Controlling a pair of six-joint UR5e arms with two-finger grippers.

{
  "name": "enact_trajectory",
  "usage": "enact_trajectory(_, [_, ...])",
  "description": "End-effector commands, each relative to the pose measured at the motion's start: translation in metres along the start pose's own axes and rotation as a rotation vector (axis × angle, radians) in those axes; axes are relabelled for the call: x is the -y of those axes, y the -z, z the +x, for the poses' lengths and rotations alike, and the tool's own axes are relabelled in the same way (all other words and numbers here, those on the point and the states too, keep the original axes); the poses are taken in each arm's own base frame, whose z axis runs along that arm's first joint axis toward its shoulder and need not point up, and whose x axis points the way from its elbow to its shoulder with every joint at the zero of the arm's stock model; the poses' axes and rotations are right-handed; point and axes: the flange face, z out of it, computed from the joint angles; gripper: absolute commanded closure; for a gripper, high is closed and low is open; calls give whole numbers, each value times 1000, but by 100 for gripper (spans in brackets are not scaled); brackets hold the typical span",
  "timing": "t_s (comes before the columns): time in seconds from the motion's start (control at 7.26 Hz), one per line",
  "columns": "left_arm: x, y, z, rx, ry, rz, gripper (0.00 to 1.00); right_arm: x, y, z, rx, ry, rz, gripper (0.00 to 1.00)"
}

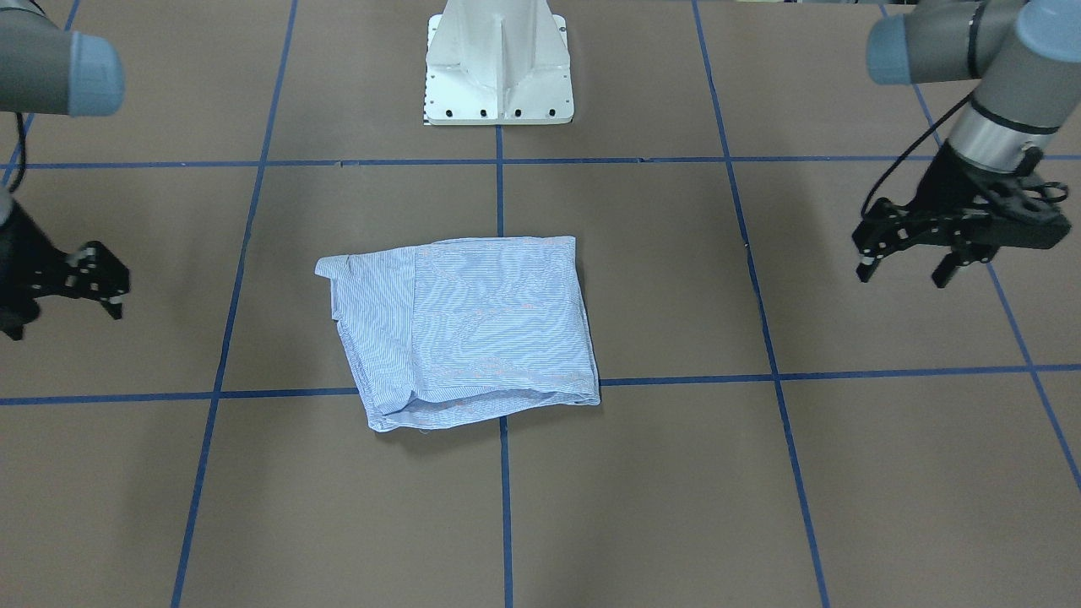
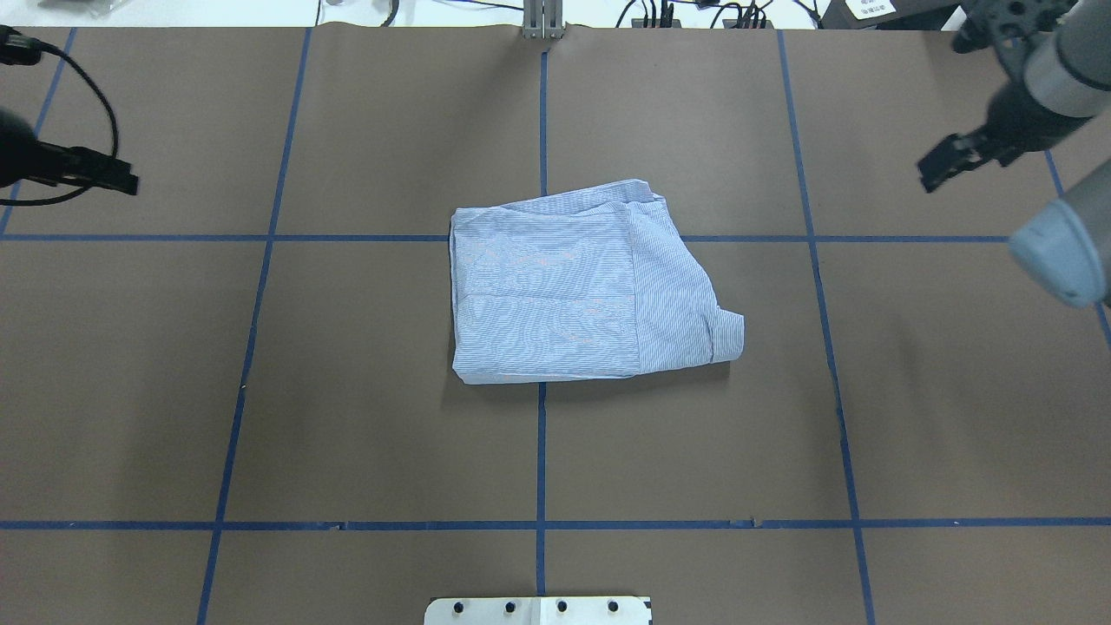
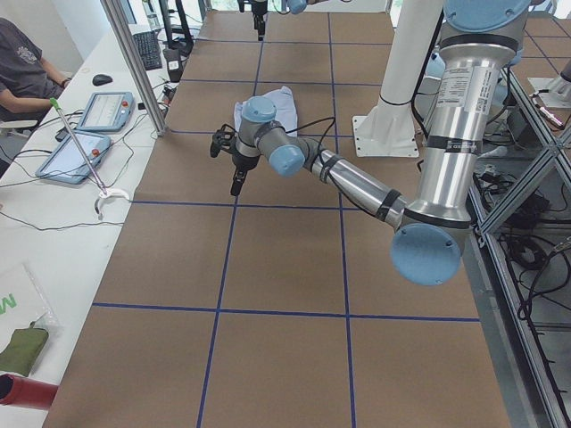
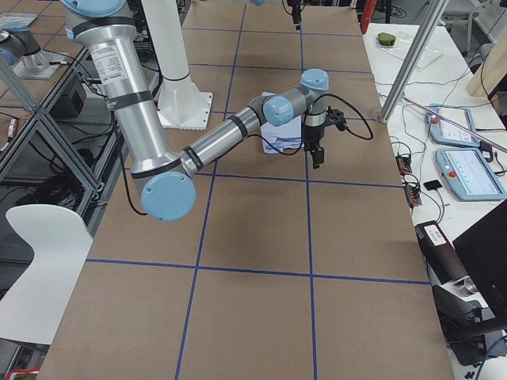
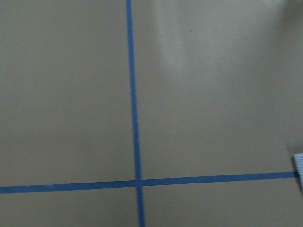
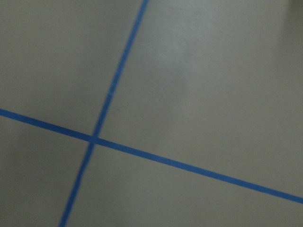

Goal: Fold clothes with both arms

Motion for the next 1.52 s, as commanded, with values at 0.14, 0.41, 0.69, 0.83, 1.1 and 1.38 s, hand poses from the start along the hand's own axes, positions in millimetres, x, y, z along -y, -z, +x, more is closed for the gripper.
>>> enact_trajectory(0.14, [-53, 21, -189, 102, -194, -84, 0, -117, 1, 180, -4, 7, -72, 0])
enact_trajectory(0.41, [-84, 24, -312, 75, -232, -123, 0, -173, -12, 251, 70, -77, -96, 0])
enact_trajectory(0.69, [-86, 32, -328, 95, -202, -111, 0, -198, -15, 272, 140, -129, -79, 0])
enact_trajectory(0.83, [-84, 32, -327, 91, -215, -101, 0, -217, -30, 279, 151, -160, -113, 0])
enact_trajectory(1.1, [-91, 30, -331, 93, -229, -89, 0, -224, -34, 281, 150, -172, -124, 0])
enact_trajectory(1.38, [-92, 22, -336, 95, -186, -112, 0, -226, -35, 280, 150, -223, -128, 0])
